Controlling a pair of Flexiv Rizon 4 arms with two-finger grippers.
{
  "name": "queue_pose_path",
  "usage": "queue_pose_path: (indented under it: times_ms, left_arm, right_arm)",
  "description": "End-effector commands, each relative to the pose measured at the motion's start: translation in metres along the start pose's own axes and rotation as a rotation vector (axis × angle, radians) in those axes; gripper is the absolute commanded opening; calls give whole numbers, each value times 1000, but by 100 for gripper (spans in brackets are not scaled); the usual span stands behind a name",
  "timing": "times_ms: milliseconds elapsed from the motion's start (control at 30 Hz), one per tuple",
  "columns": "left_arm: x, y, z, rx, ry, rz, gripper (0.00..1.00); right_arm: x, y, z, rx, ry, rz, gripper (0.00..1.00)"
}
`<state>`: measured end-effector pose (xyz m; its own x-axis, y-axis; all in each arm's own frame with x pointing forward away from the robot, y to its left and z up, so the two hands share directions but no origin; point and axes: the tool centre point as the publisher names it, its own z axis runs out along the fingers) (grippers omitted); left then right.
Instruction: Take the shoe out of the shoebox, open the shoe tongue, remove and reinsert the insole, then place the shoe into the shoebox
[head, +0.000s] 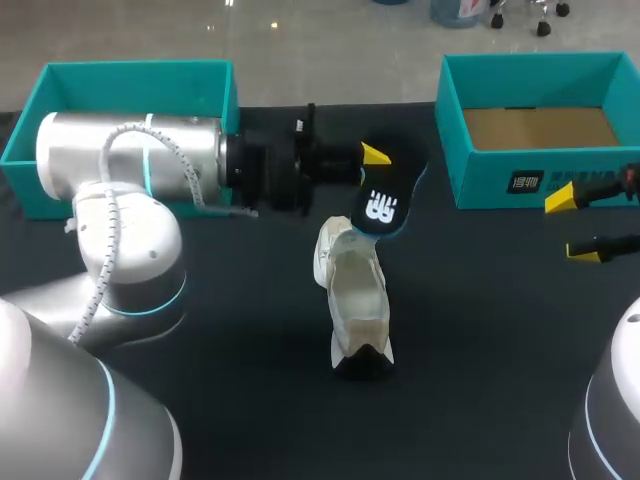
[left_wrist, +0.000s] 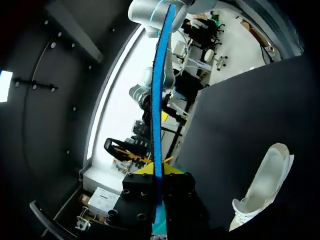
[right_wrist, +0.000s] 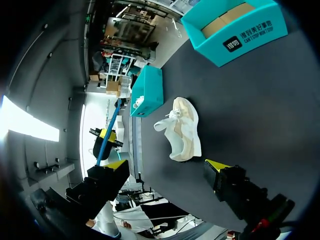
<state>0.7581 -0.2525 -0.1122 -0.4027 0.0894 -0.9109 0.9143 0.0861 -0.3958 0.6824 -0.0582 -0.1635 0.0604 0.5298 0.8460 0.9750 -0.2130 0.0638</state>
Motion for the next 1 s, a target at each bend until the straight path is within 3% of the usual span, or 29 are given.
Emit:
queue_pose_path:
  times_ms: [33, 267, 533, 1000]
  left_arm:
    - [5, -12, -32, 43, 83, -153, 0]
    - [22, -22, -44, 70, 69, -369, 0]
    - [47, -40, -53, 86, 90, -456, 0]
    - [47, -40, -53, 86, 90, -456, 0]
  right_arm:
    - [0, -1, 0, -1, -2, 1, 100]
    - [0, -1, 0, -1, -2, 1, 100]
    - [0, -1, 0, -1, -2, 1, 100]
    - [0, -1, 0, -1, -2, 1, 100]
